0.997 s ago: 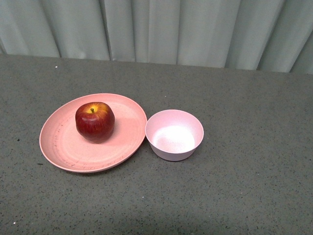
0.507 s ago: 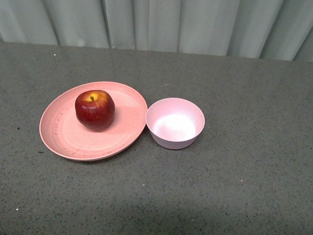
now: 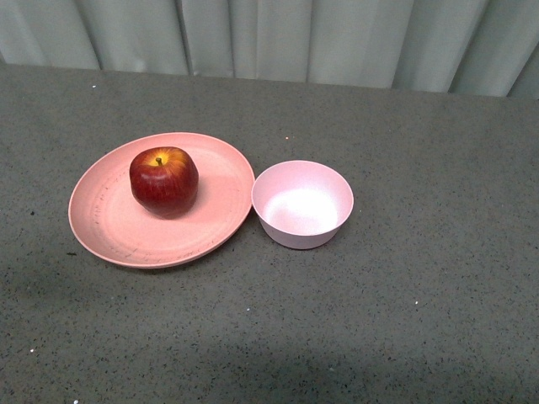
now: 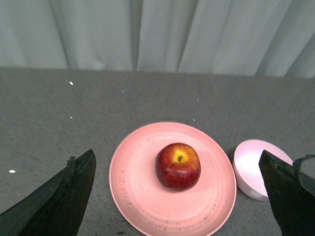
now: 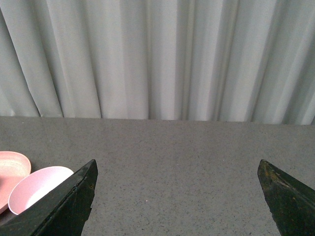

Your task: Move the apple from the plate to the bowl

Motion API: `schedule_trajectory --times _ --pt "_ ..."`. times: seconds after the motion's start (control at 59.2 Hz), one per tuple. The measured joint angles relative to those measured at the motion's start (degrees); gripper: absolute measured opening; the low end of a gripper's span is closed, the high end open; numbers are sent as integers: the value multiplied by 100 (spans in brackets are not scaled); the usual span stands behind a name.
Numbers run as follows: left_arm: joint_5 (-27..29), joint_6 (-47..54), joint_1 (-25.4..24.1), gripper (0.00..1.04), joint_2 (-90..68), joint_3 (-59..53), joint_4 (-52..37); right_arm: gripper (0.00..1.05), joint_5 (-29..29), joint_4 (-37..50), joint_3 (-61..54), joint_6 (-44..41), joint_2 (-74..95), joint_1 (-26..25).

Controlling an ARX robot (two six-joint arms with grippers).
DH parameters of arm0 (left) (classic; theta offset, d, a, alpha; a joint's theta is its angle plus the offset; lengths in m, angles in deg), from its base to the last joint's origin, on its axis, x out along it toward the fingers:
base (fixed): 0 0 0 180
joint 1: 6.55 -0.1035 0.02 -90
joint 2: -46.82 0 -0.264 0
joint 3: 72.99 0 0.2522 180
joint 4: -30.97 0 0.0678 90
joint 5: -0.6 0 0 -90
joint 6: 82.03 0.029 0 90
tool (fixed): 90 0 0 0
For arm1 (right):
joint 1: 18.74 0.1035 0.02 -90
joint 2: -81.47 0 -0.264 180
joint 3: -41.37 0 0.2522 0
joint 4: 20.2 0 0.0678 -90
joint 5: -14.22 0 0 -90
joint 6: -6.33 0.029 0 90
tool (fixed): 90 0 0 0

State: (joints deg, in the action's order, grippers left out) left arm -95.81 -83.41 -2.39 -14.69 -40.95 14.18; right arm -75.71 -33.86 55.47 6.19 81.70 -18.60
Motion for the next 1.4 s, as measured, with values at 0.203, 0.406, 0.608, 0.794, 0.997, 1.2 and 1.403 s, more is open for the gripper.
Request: schedule_trajectory --times 0.203,0.406,0.608,0.794,0.997,1.2,1.403 --pt "-275 42 249 98 -2809 1528 391 95 0 0 0 0 0 0" --pt "-262 131 326 98 -3873 2420 752 95 -2 0 0 0 0 0" --pt "-326 197 348 98 -4483 2933 1023 95 0 0 0 0 0 0" --pt "-369 293 352 98 -4966 3333 1213 95 0 0 0 0 0 0" --pt "-468 289 402 98 -5176 3510 1353 95 0 0 0 0 0 0" --pt "-302 280 433 98 -5608 3759 1449 95 -2 0 0 0 0 0" --pt "-313 275 424 83 -5674 3790 1451 95 0 0 0 0 0 0"
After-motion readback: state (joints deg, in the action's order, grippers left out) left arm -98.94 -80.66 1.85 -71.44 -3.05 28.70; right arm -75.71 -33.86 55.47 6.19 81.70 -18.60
